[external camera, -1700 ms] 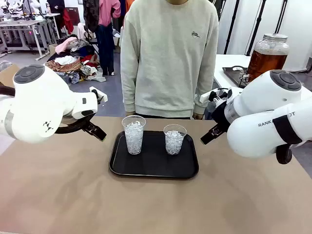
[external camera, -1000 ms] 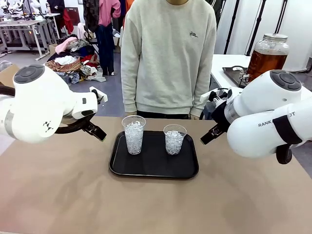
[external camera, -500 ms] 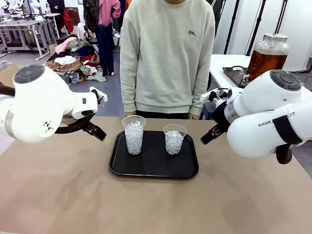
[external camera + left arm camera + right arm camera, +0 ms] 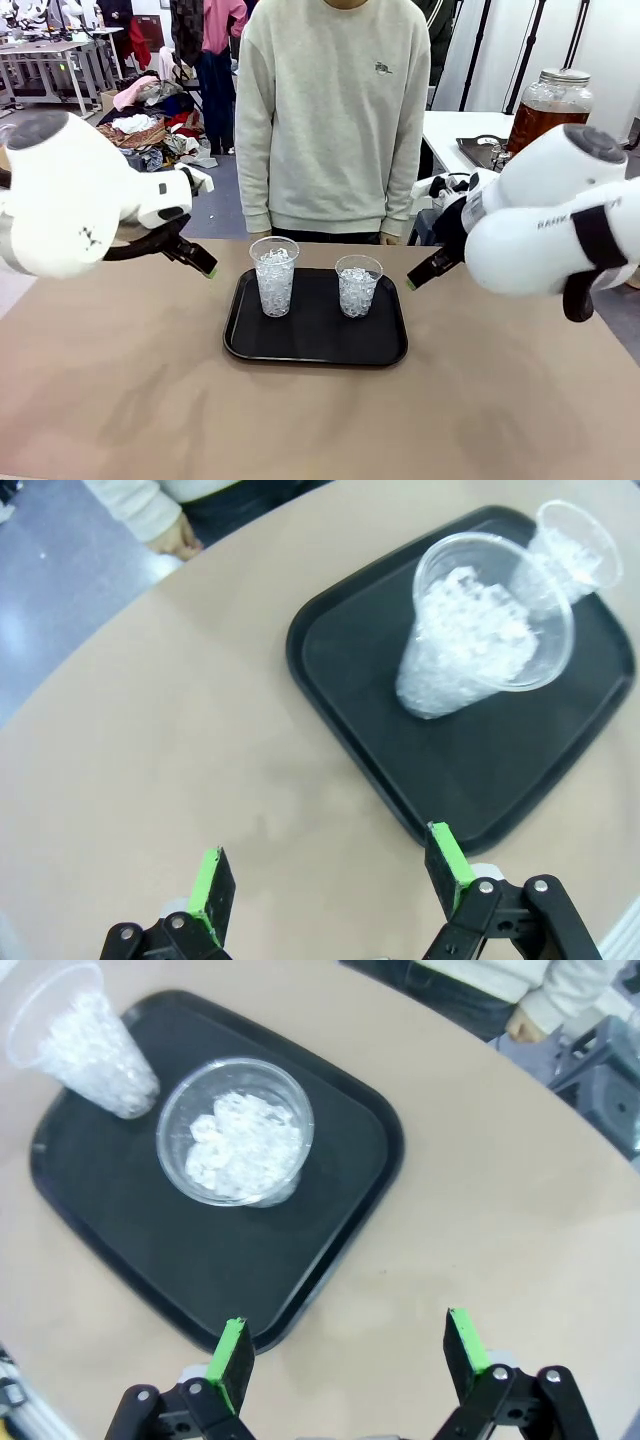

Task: Pour the drink into the iced cup.
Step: Pick up the iced cup indicated by the human and present it to them.

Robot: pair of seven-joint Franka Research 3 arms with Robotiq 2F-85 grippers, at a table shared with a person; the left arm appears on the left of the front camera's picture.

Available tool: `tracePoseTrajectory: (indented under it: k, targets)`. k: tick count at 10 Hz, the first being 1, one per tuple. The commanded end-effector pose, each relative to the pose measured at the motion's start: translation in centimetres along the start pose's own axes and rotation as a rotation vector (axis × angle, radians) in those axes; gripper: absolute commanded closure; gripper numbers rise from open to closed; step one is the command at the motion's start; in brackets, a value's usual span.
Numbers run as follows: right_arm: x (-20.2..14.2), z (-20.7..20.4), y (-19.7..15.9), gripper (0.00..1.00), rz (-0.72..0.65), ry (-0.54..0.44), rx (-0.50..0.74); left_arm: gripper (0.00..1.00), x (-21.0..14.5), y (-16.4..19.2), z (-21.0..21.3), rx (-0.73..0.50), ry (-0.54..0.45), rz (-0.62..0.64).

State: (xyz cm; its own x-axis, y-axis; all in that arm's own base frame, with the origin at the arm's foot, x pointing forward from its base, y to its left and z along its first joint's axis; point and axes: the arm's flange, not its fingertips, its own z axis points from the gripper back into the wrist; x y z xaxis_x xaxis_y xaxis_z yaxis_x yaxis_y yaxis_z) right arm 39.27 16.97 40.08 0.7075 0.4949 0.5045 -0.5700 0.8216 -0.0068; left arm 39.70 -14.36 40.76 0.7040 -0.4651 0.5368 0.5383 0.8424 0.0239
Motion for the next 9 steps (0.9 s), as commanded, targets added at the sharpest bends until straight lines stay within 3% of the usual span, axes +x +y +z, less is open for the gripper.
tracePoseTrajectory:
  k: [1, 4, 9]
  targets:
    - [0.8, 2.9, -2.5, 0.00, -0.053, -0.005, 0.111, 0.00, 0.2, 2.8, 2.8, -0.113, -0.011, 0.007]
    - [1.4, 5.8, -4.9, 0.00, -0.191, -0.031, 0.260, 0.00, 0.3, 5.6, 5.4, -0.298, -0.014, 0.072]
    - [1.8, 6.8, -9.0, 0.00, -0.390, -0.077, 0.557, 0.00, 0.5, 9.4, 4.9, -0.565, -0.082, 0.149]
